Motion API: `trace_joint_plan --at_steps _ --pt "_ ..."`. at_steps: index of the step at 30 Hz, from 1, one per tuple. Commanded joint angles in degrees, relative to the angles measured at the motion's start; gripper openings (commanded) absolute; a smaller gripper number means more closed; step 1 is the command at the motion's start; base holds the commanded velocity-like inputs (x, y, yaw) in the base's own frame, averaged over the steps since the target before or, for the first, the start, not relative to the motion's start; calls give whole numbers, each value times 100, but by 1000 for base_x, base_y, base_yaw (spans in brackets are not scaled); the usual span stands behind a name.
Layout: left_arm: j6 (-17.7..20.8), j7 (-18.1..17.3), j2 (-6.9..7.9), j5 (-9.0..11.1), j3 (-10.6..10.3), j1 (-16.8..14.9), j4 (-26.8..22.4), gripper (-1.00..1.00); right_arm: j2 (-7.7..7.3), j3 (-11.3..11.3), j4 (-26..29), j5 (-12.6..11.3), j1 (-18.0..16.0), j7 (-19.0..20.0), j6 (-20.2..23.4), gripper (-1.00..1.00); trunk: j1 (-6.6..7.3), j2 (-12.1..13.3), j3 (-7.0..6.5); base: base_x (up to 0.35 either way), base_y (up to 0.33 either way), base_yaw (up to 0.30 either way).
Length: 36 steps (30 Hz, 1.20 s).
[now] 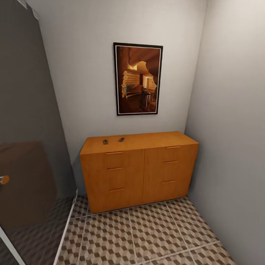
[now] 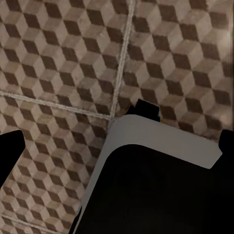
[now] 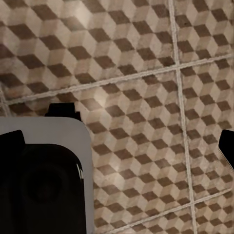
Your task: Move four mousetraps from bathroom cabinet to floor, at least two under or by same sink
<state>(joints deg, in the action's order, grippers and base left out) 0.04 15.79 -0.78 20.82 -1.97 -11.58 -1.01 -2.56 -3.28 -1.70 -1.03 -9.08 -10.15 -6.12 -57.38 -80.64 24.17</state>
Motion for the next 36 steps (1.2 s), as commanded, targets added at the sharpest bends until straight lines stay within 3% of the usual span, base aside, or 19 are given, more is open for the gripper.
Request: trace_joint_plan --at_steps 1,24,36 --pt "-4 20 -1 36 -22 -2 -4 100 1 -33 -17 -11 -9 -14 -30 100 -3 -3 6 324 0 0" --pt "-67 20 -2 36 -30 -2 -4 100 -8 -33 -16 -11 -10 -14 -30 100 -3 -3 6 317 0 166" --pt "-66 25 3 37 -37 -2 -4 100 -1 -33 -18 -11 -7 -14 -30 100 -3 -3 6 77 0 18"
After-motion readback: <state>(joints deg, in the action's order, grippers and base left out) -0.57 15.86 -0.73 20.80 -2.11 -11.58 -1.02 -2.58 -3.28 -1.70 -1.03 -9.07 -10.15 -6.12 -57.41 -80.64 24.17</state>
